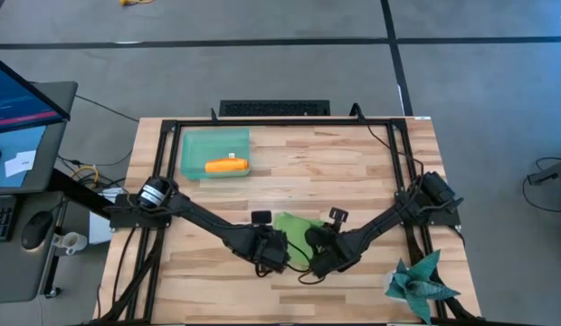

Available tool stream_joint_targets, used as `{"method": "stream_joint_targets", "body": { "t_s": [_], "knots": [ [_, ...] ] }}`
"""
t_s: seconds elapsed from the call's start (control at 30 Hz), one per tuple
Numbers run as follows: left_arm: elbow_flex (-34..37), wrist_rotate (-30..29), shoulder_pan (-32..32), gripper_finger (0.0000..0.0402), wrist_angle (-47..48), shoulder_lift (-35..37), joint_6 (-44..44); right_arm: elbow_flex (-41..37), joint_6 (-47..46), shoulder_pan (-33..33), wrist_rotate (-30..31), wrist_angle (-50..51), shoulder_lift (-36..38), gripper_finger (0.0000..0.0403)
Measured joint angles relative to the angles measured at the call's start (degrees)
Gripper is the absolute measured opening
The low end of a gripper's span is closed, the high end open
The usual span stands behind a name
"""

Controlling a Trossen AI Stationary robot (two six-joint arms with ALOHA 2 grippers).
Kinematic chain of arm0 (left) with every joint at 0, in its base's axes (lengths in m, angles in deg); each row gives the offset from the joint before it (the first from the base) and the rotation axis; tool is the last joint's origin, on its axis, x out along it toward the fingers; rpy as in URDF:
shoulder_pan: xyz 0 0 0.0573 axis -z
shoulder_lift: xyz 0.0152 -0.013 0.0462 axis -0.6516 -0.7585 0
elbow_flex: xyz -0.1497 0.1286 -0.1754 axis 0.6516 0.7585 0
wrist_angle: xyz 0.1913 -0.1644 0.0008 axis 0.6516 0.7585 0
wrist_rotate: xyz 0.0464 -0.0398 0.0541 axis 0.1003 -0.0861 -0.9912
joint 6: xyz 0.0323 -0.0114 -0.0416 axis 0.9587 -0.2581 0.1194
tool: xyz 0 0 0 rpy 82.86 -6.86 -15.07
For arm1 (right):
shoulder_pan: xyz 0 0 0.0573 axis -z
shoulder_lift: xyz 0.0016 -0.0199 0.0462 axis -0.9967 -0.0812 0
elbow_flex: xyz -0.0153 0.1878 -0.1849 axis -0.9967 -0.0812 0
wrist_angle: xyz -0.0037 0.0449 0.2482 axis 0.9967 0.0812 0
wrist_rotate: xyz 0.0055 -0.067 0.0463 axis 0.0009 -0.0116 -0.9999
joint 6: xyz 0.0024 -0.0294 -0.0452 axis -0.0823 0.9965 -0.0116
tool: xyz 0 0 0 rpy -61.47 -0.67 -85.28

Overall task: Roll microfiber towels into tight, uniform cylinder then place into a basket
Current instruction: Roll the green microfiber cloth

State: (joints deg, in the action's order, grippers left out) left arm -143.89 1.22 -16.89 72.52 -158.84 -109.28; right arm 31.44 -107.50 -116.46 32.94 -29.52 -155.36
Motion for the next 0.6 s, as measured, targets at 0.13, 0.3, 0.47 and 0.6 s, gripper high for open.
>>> {"method": "stream_joint_targets", "body": {
  "t_s": [0.13, 0.3, 0.47, 0.6],
  "knots": [
    [0.0, 0.0, 0.7, 0.0115, -2.0, 0.0, 1.2, 0.0, 0.0, 0.5, 0.9, 0.1, 0.0, 0.0092],
    [0.0, -0.1, 0.8, 0.0114, -7.9, 0.0, 6.1, 0.0, 1.4, 1.4, 1.7, 1.0, 0.0, 0.0156],
    [0.0, -0.1, 0.3, 0.0114, -12.8, 0.0, 9.5, 1.4, -0.4, 2.0, 1.8, 10.7, 0.0, 0.0187],
    [1.2, -0.1, -0.3, 0.0114, -17.7, 0.0, 12.7, 1.5, -0.9, 1.9, 3.2, 15.8, 1.2, 0.0193]
  ]
}}
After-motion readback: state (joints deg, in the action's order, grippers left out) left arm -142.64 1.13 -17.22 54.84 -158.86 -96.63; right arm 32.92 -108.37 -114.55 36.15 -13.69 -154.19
